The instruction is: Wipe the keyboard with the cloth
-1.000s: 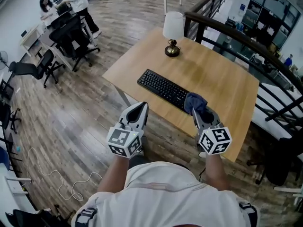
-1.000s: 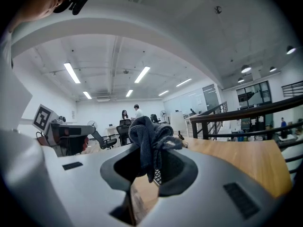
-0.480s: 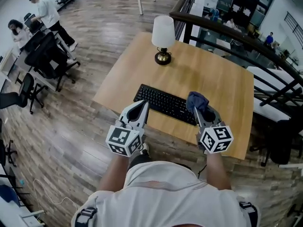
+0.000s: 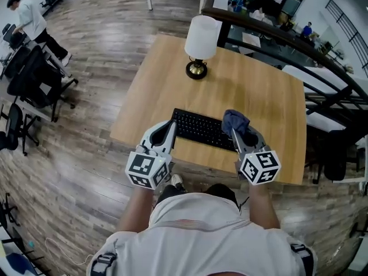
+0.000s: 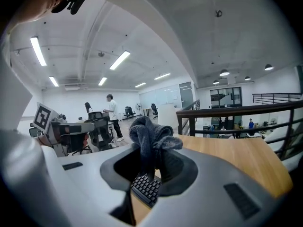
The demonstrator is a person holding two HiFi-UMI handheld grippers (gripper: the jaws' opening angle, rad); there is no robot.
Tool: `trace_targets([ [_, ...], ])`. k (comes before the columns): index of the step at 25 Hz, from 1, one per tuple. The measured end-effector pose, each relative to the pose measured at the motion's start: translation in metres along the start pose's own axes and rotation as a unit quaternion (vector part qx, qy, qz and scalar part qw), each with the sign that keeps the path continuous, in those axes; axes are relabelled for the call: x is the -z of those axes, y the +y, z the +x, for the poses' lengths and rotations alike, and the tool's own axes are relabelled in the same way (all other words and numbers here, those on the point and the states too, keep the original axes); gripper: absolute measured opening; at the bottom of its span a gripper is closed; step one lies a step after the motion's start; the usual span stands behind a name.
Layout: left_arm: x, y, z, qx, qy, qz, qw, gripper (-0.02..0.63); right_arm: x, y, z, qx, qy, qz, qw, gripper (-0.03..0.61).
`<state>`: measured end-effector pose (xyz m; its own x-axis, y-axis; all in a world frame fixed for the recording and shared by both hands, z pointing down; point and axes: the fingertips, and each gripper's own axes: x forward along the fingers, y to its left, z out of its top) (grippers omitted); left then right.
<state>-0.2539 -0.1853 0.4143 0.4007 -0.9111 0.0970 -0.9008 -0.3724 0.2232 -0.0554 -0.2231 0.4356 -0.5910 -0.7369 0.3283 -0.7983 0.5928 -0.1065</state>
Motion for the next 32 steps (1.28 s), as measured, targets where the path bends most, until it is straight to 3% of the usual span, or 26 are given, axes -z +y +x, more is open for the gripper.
trace_targets([
  [6,0.014,0.022,0.012,0.002,0.018,-0.020,0.9996,0.015,0.015,0.000,0.024,0.003,0.034,0.013,0.999,0.130],
  [17,0.042,0.045,0.037,-0.030,0.046,-0.035,0.9979,0.015,0.069,-0.008,0.107,-0.059,0.109,0.097,0.988,0.131],
  [22,0.045,0.070,0.035,-0.052,0.048,-0.043,0.9965,0.015,0.100,0.004,0.153,-0.077,0.155,0.155,0.973,0.132],
  [28,0.066,0.099,0.019,-0.082,0.066,-0.066,0.9922,0.015,0.151,0.049,0.216,-0.109,0.227,0.187,0.949,0.132],
  [32,0.075,0.115,0.009,-0.096,0.074,-0.074,0.9899,0.015,0.181,0.079,0.261,-0.109,0.269,0.206,0.934,0.132],
])
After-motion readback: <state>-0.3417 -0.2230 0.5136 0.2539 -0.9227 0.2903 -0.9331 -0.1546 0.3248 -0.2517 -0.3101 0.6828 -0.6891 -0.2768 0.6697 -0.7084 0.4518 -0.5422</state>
